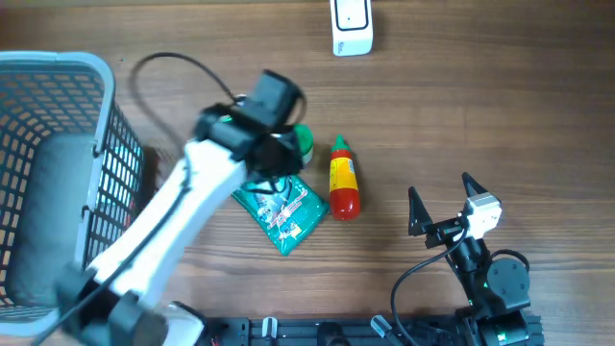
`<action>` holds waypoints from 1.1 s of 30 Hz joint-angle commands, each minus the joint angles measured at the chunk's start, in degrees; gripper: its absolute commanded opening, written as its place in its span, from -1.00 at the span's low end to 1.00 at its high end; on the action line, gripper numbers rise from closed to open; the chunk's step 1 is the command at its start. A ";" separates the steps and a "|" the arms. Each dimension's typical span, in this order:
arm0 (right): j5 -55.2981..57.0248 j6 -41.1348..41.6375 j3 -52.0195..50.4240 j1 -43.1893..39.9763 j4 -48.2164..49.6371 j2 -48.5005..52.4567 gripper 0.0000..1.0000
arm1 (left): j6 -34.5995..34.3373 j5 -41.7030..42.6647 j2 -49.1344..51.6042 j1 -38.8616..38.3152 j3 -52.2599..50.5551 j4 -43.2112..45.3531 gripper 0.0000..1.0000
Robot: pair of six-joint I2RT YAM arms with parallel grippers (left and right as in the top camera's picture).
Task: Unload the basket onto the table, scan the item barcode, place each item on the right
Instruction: 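Carry the tissue pack with the left gripper toward the jar and bottle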
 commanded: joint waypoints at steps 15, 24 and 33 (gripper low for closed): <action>-0.07 -0.63 -0.07 0.17 0.13 -0.24 1.00 | 1.14 -2.08 20.96 -9.60 0.35 8.20 0.18; -0.07 -0.63 -0.07 0.17 0.13 -0.24 0.99 | 1.31 -5.46 19.43 -9.57 8.61 -4.46 1.00; -0.07 -0.63 -0.07 0.17 0.13 -0.24 0.99 | 1.27 -21.33 9.77 -9.07 28.17 -18.99 0.99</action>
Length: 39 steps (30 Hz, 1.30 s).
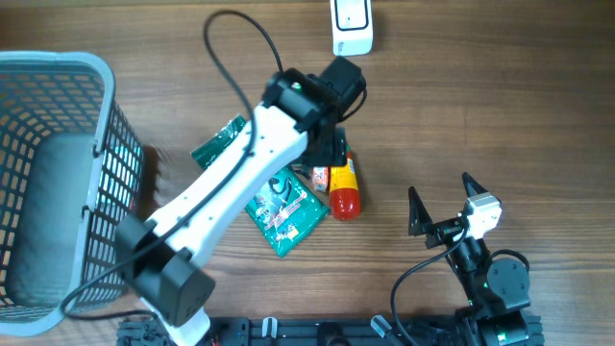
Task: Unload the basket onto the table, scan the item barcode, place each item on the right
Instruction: 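Carry the tissue pack with the left gripper toward the jar and bottle, then reach the left gripper into the basket and grasp the light-green wipes packet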
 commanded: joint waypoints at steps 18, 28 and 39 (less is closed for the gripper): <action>-0.07 -0.63 -0.07 0.17 0.13 -0.24 0.99 | -0.07 7.17 -28.70 71.65 5.49 1.05 0.99; -0.07 -0.66 -0.07 0.17 0.13 -0.24 0.99 | 13.40 18.71 -3.13 82.25 1.11 -3.80 0.64; -0.07 -0.61 -0.07 0.17 0.13 -0.24 1.00 | 11.41 26.21 -2.73 82.29 -36.63 28.57 0.52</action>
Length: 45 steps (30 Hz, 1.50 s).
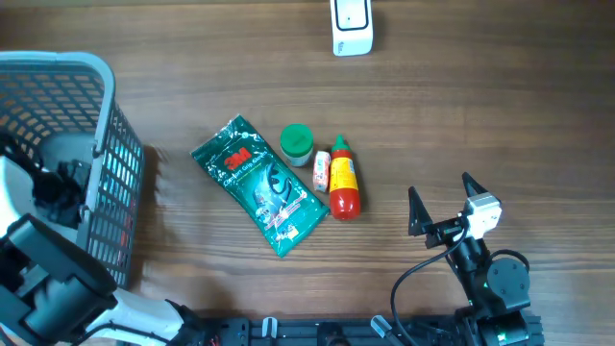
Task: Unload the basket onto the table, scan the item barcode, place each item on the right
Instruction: 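Reach the left gripper into the basket and grasp the light-green wipes packet, then carry the wipes packet with the left gripper and lay it right of the bottle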
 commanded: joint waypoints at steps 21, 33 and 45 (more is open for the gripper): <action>-0.07 -0.66 -0.07 0.17 0.11 -0.24 0.99 | -0.50 -1.25 -11.19 -3.82 -3.98 5.22 -0.92; -0.07 -0.63 -0.07 0.17 0.13 -0.24 0.99 | -3.15 4.24 -49.20 -3.89 0.63 4.37 -0.92; -0.07 -0.63 -0.07 0.17 0.13 -0.24 0.99 | 1.62 16.79 -51.91 -22.82 0.24 3.30 -0.92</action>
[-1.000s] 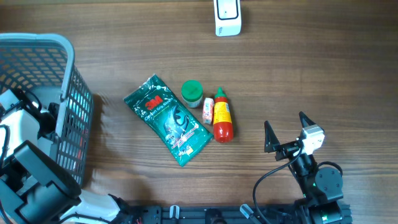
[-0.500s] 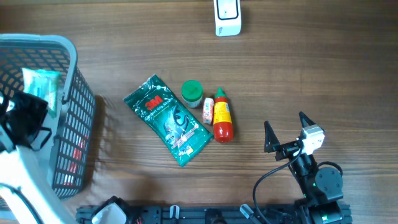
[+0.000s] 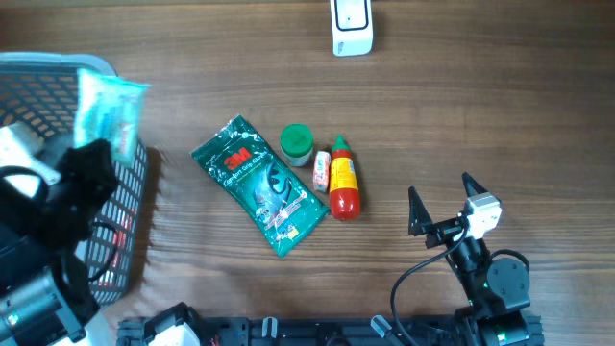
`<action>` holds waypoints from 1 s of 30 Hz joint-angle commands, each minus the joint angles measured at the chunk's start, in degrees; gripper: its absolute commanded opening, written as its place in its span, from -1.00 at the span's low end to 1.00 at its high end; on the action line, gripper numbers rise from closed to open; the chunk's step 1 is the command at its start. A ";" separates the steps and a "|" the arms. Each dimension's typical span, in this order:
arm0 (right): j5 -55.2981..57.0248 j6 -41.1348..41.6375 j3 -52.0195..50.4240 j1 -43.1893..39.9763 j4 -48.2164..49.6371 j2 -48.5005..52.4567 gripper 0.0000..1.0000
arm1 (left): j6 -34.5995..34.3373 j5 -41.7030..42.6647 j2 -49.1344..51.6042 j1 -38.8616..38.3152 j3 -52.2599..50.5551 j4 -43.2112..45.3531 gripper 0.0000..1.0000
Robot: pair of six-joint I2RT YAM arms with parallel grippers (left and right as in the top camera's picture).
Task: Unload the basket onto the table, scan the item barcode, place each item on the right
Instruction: 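Carry the wipes packet with the left gripper and lay it right of the bottle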
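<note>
My left gripper (image 3: 93,159) is over the grey basket (image 3: 38,67) at the left, shut on a pale blue packet (image 3: 109,108) that sticks up past the basket's right rim and looks blurred. The white barcode scanner (image 3: 352,25) stands at the far edge of the table, well to the right of the packet. My right gripper (image 3: 440,188) rests near the front right, open, with nothing between its fingers.
A green 3M packet (image 3: 259,185), a small green-capped bottle (image 3: 297,143) and a red and yellow sauce bottle (image 3: 343,179) lie together mid-table, between the basket and the right arm. A black cable runs from the right arm's base.
My left arm was down inside the basket with nothing showing in it. Now it is higher, at the basket's right rim, with the pale blue packet in its gripper. The right arm has not moved.
My left gripper was first over the green-capped bottle mid-table, then beside the sauce bottle. After that it was away from those items and inside the basket. Now it holds a pale blue packet above the basket. The three table items stayed put.
</note>
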 commanded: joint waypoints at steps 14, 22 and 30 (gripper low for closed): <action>-0.04 -0.63 -0.07 0.17 0.13 -0.24 1.00 | 6.78 -16.13 25.44 -46.25 0.31 -3.50 -0.92; -0.04 -0.63 -0.07 0.17 0.13 -0.24 0.99 | 6.64 -16.57 43.32 -54.36 0.31 1.36 -0.92; -0.04 -0.63 -0.07 0.17 0.13 -0.24 0.99 | 4.92 -16.55 47.82 -58.07 0.31 10.73 -0.92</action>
